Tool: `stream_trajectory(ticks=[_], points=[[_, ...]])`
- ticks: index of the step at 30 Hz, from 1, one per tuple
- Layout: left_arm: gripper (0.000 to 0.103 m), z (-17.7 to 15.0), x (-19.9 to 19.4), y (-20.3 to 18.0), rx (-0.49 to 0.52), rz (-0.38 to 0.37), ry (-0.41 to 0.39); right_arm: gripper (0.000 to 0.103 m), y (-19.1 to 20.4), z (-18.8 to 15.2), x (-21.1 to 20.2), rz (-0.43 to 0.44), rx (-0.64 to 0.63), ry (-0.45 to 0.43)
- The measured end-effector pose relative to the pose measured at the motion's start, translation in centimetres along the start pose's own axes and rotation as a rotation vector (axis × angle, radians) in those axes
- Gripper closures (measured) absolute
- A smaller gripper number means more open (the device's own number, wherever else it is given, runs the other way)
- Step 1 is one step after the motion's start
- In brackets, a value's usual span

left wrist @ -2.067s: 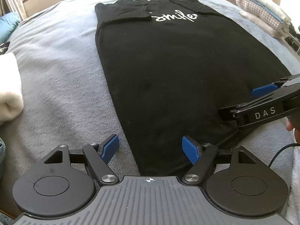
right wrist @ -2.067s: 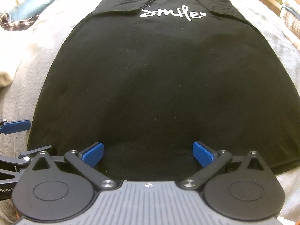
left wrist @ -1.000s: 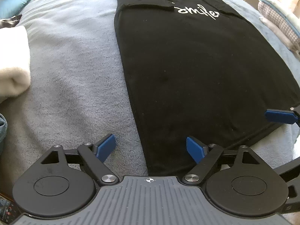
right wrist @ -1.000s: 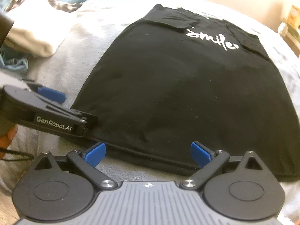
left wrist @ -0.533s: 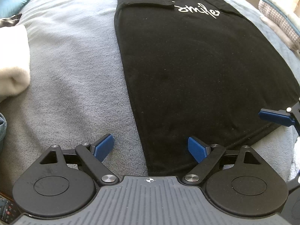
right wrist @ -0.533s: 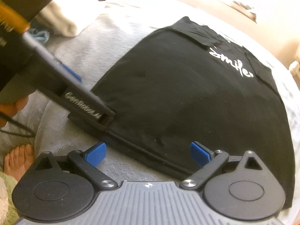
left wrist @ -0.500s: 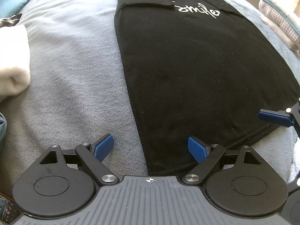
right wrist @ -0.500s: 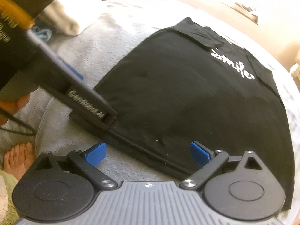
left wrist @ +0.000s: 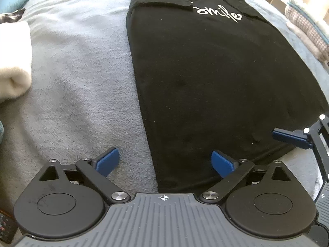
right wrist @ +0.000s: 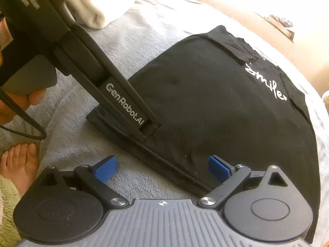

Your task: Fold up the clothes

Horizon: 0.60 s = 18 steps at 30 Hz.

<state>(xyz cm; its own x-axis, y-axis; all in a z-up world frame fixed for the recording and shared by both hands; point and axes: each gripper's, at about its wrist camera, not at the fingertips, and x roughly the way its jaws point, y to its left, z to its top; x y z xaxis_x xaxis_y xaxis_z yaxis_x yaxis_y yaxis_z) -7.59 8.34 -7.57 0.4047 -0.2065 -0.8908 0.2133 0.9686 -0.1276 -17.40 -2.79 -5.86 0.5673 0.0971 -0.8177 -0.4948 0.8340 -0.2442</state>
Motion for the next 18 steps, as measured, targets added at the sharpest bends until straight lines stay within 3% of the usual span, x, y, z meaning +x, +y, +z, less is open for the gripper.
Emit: stream_trajectory(ticks=[12,18], points=[[0.001,0.1,-0.2,0.8,-0.092,-0.031,-0.016,0.005,-0.3,0.0,0.1,0.004,0.009,-0.001],[0.001,0.5,-2.3,2.9,-0.151,-0.050,-0.103,0.005,-0.5,0.7,-0.6,0.023,-0.015,-0.020]])
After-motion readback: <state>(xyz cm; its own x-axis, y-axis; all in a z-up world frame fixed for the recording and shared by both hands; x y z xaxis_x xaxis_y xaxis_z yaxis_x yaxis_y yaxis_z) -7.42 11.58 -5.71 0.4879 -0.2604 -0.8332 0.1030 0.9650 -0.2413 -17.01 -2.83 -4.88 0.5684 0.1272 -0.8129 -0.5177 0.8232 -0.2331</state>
